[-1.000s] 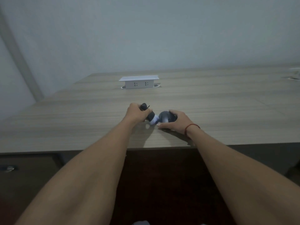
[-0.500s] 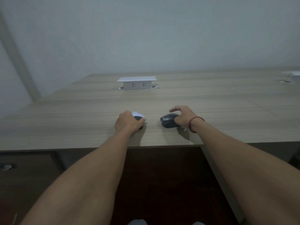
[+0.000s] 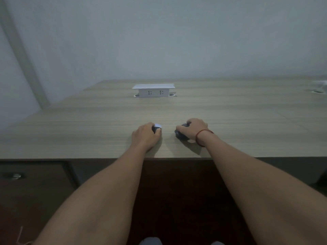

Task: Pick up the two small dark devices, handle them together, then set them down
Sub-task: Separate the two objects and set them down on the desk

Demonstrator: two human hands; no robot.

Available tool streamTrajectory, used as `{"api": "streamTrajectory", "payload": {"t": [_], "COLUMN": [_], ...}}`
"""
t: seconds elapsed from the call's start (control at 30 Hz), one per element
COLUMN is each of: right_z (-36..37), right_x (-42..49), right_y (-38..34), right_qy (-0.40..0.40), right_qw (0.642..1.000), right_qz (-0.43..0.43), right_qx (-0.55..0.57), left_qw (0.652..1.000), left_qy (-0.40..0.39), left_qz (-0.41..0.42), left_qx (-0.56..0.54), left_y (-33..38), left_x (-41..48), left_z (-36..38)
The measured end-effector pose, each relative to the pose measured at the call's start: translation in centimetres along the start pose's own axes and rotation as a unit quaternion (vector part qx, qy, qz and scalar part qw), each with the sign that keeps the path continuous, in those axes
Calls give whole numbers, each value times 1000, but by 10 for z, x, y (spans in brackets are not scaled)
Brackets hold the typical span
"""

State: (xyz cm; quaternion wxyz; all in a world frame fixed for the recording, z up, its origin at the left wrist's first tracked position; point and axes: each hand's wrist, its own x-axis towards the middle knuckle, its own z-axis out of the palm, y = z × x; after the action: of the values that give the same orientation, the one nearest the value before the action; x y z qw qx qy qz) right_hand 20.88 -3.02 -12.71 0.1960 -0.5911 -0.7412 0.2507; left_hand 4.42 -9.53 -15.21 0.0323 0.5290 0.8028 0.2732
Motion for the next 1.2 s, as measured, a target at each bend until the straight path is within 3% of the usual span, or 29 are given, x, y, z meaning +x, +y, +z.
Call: {"api": "streamTrajectory", "payload": {"t": [0.1,0.2,0.3,0.43,0.93,1.2], "right_z": [0,6,14,15,29,29], "right_x": [-2,-6,-6,7,91,94], "right_y": [-1,1,1,7,12,15], "right_qy": [4,56,63,68,49,70], "right_qw": [999,998,998,997,994,989], "right_qz": [2,1,-5,-34,-79,-100], "right_qx": [45,6,-16,34,64,80], "left_qw": [998,995,993,992,997,997], "left_qy": [-14,-34,-72,-96,-22,-7], "left_qz": [-9,8,61,88,66,58], "left_qx": [-58,-96,-67,-1,-28,-53], "left_y": [1,-4,-7,-6,17,20], "left_x": [-5,-9,-7,6,84,87], "left_z": [-5,-9,-9,1,50,50]}}
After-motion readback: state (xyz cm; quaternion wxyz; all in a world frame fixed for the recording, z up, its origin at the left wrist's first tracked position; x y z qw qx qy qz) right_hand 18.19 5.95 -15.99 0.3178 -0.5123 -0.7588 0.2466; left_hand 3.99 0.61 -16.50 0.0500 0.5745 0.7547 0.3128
